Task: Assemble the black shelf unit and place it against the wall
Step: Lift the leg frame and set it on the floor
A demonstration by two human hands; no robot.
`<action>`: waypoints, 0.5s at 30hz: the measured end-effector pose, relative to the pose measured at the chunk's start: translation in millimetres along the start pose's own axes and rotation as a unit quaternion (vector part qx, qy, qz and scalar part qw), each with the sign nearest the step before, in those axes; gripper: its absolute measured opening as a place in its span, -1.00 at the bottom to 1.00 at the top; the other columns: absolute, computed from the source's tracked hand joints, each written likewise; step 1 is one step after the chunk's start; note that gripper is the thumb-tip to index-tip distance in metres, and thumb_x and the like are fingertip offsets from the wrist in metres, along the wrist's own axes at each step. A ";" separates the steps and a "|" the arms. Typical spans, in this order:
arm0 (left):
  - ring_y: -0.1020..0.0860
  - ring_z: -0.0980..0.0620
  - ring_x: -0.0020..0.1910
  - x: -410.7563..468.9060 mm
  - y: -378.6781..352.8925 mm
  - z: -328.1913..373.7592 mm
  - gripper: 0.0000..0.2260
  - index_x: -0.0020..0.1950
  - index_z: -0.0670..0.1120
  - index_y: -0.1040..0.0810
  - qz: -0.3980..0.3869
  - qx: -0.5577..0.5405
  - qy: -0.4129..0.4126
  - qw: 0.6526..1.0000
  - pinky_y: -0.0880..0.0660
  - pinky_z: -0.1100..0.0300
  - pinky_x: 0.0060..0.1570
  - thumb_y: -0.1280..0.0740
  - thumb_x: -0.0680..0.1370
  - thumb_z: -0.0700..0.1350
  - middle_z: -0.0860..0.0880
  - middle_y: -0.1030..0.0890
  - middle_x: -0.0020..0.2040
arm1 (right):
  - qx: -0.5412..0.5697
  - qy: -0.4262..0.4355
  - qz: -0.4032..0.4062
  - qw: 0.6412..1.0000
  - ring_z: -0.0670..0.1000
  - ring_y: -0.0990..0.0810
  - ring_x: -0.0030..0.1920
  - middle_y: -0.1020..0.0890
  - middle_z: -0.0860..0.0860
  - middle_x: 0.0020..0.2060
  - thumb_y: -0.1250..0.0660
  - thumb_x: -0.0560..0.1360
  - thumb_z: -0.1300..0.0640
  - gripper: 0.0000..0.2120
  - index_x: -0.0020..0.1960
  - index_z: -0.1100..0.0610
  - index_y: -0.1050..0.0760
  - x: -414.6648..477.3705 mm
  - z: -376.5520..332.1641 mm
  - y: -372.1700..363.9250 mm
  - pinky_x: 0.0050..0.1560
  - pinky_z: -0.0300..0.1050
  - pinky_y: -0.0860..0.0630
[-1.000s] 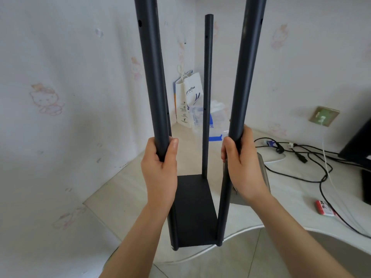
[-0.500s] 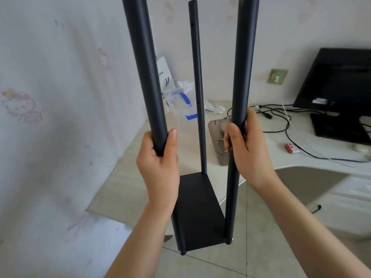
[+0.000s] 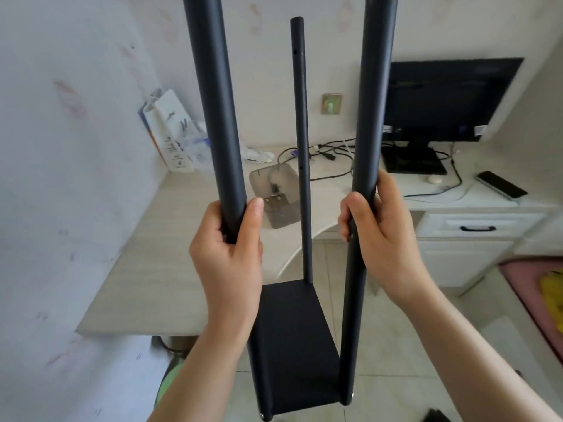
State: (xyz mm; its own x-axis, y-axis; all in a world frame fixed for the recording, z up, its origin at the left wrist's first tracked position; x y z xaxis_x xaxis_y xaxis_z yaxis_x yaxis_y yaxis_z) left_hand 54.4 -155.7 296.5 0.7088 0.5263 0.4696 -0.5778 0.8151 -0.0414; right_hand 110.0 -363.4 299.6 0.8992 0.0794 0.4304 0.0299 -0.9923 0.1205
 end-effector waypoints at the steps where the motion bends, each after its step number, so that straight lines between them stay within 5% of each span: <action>1: -0.38 0.00 -0.55 -10.3 -8.4 4.8 -0.73 -0.24 -0.04 -0.42 -0.008 -0.003 -0.002 1.000 -0.35 0.24 -0.52 -0.37 0.57 0.05 -0.07 -0.38 -0.47 | -0.006 -0.005 0.006 1.000 0.21 -0.43 -0.31 -0.47 0.14 -0.31 -0.14 0.65 0.13 -0.87 0.11 -0.09 -0.38 -8.6 -1.0 14.1 -0.30 0.08 -0.45; 7: -0.40 -0.07 -0.52 -88.0 -63.2 20.7 -0.72 -0.22 -0.04 -0.44 -0.049 -0.014 0.001 0.999 -0.36 0.14 -0.50 -0.34 0.59 0.09 -0.05 -0.42 -0.44 | -0.027 -0.065 -0.004 0.997 0.01 -0.58 -0.28 -0.57 0.00 -0.27 -0.22 0.64 0.19 -0.74 0.28 -0.04 -0.35 -65.8 5.4 107.6 -0.16 -0.17 -0.59; 12: -0.42 -0.28 -0.43 -158.3 -113.2 9.4 -0.74 -0.16 -0.08 -0.48 -0.096 -0.007 0.044 0.994 -0.41 -0.11 -0.46 -0.34 0.58 0.09 -0.23 -0.44 -0.36 | -0.031 -0.133 -0.005 0.991 0.05 -0.67 -0.13 -0.61 -0.01 -0.13 -0.32 0.58 0.28 -0.59 0.32 -0.06 -0.33 -115.7 26.2 184.4 -0.06 -0.06 -0.64; 15: -0.43 -0.26 -0.40 -200.3 -146.8 2.0 -0.81 -0.10 -0.03 -0.53 -0.153 -0.020 0.076 0.985 -0.41 -0.07 -0.41 -0.34 0.57 0.08 -0.20 -0.44 -0.35 | -0.037 -0.161 0.030 0.986 0.09 -0.66 -0.11 -0.61 0.03 -0.10 -0.34 0.50 0.34 -0.48 0.31 -0.11 -0.34 -148.7 35.9 228.3 0.00 0.11 -0.65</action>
State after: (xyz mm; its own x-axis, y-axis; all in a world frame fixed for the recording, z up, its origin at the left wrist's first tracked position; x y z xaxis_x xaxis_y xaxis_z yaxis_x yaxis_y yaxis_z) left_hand -3.6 -381.3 210.3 0.9014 0.2832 0.3274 -0.3140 0.9484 0.0442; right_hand -1.2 -605.2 230.9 0.9906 -0.0250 0.1342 -0.0484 -0.9835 0.1745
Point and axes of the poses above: each hand's wrist, its own x-axis towards the middle knuckle, its own y-axis out of the back of the hand, z = x × y, the point moved 9 cm from there along x, towards the middle knuckle
